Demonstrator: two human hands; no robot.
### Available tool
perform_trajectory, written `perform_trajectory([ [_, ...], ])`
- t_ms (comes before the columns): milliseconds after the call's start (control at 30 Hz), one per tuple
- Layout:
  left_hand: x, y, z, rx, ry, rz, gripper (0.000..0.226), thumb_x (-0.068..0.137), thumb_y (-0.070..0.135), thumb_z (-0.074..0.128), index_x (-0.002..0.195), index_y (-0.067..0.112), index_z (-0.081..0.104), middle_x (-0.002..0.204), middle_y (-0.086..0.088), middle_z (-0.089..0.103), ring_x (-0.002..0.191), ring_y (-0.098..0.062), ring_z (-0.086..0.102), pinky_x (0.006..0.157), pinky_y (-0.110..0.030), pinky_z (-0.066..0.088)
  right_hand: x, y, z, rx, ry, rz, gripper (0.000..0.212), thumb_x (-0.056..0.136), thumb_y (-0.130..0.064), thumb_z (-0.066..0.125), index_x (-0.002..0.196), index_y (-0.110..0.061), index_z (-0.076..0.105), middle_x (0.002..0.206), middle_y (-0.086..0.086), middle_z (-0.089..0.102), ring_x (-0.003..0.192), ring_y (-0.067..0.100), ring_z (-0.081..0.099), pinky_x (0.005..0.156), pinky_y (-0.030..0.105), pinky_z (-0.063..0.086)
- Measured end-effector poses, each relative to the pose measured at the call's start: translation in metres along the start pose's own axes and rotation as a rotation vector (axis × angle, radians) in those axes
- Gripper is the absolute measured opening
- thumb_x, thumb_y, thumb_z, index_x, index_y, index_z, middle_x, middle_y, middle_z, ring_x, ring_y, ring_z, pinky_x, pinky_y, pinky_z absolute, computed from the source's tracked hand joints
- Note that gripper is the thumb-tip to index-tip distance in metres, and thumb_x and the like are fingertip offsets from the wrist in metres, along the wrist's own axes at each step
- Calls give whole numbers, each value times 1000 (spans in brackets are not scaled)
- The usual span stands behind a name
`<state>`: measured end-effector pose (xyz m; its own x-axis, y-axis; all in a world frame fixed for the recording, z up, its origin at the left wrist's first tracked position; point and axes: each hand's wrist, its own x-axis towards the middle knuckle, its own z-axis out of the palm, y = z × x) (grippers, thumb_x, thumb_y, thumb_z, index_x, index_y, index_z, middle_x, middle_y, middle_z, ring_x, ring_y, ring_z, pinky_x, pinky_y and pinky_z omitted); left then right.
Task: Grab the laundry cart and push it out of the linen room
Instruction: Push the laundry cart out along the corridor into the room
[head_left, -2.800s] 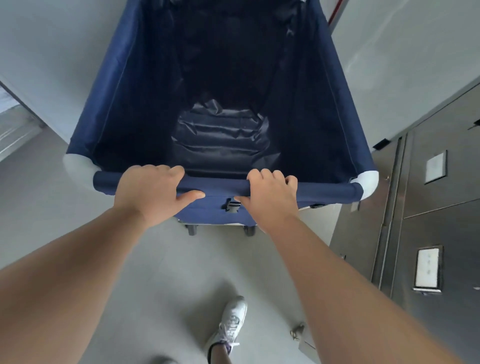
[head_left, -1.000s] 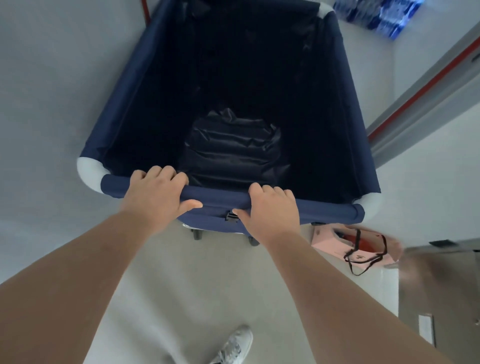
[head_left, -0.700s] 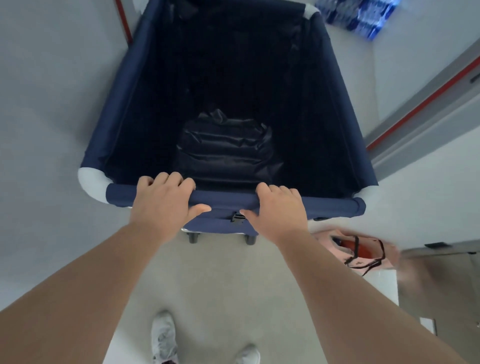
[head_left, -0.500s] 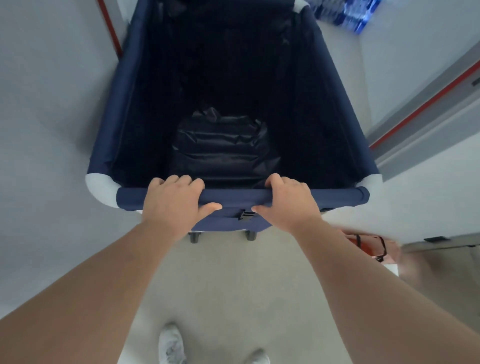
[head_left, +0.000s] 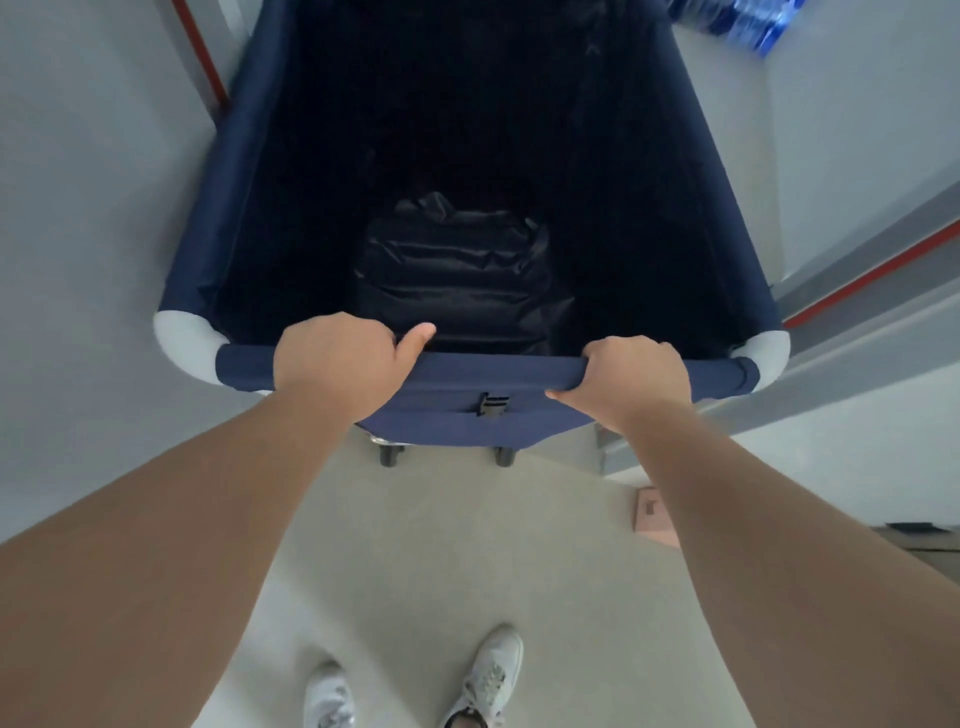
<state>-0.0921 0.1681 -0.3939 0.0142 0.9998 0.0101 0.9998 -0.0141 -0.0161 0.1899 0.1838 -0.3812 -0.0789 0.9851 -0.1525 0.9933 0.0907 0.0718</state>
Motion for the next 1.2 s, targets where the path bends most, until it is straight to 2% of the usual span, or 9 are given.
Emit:
perform_trajectory([
  [167,0,2,4,-19,102,-49,61,96,44,27,47,18,52,38,0,37,35,-20,32,47,-24,20,0,0,2,27,20,-34,39,75,-60,58,60,-26,47,51,-9,51,48,10,42,62,34,30],
  [300,2,-15,2,-47,183,4,53,96,28,42,44,18,37,36,1,26,34,-17,21,48,-23,18,-11,-18,2,50,16,-18,41,75,-60,59,59,-25,45,53,-8,50,49,11,42,60,33,30],
  [400,4,-33,6,-30,213,55,55,96,28,39,42,17,37,35,0,27,33,-17,22,48,-23,19,-21,-33,2,58,-14,30,40,71,-62,58,60,-24,53,53,-8,55,49,14,50,47,28,30],
  [533,5,-41,8,-19,254,119,56,96,32,29,43,16,36,37,0,26,36,-20,28,48,-24,19,-43,-46,8,53,-16,119,43,69,-65,57,59,-23,55,51,-8,56,46,14,52,42,23,33],
  [767,-3,-13,5,-16,186,179,55,97,31,31,44,16,35,38,-2,32,37,-22,32,47,-26,24,-62,-28,7,42,-49,187,42,74,-63,58,63,-23,55,55,-7,57,50,16,55,46,26,41],
  [900,7,-11,4,-23,188,174,53,95,28,37,44,13,42,37,-1,30,35,-17,24,48,-24,21,-52,-26,9,34,9,188,39,75,-59,56,61,-22,53,52,-7,54,47,15,50,46,28,29],
  [1000,18,-11,3,-9,163,174,52,95,26,38,44,15,39,38,-3,34,36,-19,28,48,-23,22,-44,-28,11,0,53,184,39,76,-56,53,58,-22,49,49,-7,50,45,14,43,49,30,21],
  [1067,25,-14,3,-9,155,168,51,95,27,36,45,17,36,39,-4,35,37,-20,30,49,-24,23,-37,-29,12,-5,76,183,41,77,-57,52,56,-22,47,48,-7,49,44,14,41,50,32,20],
  [1200,42,-16,4,-9,157,181,50,94,26,34,47,13,45,40,-4,37,38,-21,32,49,-24,22,-24,-29,12,-17,107,175,45,78,-59,55,55,-22,40,47,-7,46,43,14,38,52,33,23],
])
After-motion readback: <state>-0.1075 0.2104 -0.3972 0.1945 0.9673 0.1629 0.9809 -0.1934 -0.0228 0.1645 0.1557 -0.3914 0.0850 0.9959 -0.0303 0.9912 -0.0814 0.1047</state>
